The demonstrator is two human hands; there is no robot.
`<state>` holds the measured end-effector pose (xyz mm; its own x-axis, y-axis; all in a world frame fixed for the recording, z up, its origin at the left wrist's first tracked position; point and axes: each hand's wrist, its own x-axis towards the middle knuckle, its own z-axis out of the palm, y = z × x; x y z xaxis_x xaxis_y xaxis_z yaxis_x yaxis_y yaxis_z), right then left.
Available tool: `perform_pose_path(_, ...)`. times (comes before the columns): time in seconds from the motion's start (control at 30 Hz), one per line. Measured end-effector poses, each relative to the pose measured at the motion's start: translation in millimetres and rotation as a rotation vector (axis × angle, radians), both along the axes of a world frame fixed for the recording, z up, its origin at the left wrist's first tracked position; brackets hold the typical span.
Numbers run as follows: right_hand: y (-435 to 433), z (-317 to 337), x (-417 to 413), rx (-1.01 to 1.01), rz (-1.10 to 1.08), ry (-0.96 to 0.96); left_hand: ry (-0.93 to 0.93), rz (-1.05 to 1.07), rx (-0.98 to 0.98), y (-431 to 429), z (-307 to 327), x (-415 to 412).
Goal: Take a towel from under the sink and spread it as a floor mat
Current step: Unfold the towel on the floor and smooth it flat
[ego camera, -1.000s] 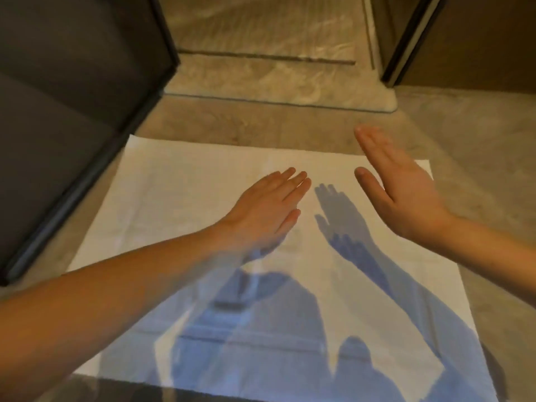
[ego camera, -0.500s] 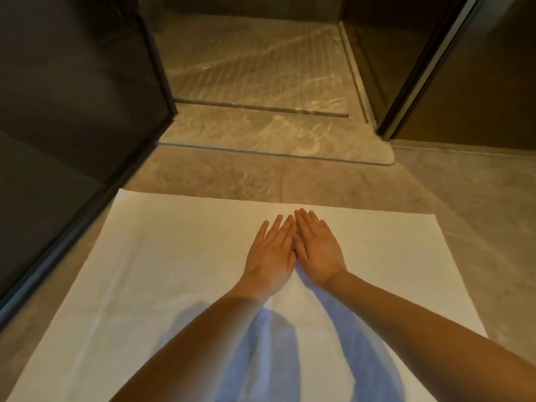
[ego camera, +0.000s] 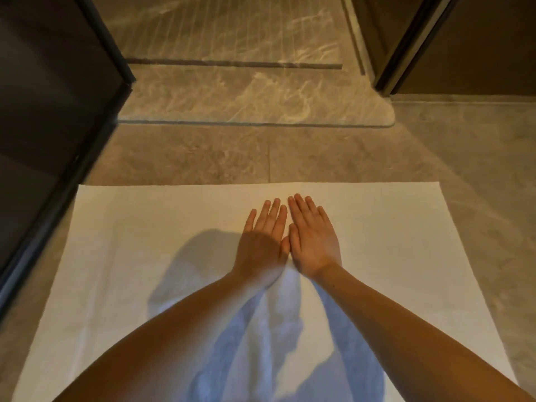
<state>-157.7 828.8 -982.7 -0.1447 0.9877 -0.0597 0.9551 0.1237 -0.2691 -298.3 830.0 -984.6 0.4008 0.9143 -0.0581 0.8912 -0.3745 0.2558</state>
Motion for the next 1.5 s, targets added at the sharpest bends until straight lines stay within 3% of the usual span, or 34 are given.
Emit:
perform_pose_path(0.17, -1.3, 5.4, -2.7, -0.017, -0.011, 0.009, 0.035, -0.123, -0.038, 3.7, 1.5, -16.1)
perform_pose_path(0.57, -2.4, 2.1, -3.4, 0.004, -0.043, 0.031, -0.045, -0.131, 0.004, 6.8, -6.6, -26.2)
perform_pose_path(0.9, -3.1, -2.4, -0.9, 0.004, -0.047, 0.026, 0.051, 0.208, 0.008, 10.8, -11.8, -203.8)
perform_pose_path(1.0, -3.3, -4.0, -1.8, 0.007, -0.043, 0.017, 0.048, 0.246, -0.015, 7.2, -7.6, -223.9)
perform_pose_path(1.13, -2.9, -4.6, -2.3, 0.016, -0.049, 0.009, 0.079, 0.290, 0.004, 7.1, 5.3, -200.9)
perform_pose_path(1.37, -1.7, -1.3, -3.0, 0.024, -0.041, 0.008, -0.139, -0.053, 0.034, -13.6, 15.1, -35.9)
perform_pose_path(1.5, -1.7, -1.3, -1.5, 0.013, -0.042, 0.016, -0.140, -0.069, 0.019, -55.2, 4.0, -4.7)
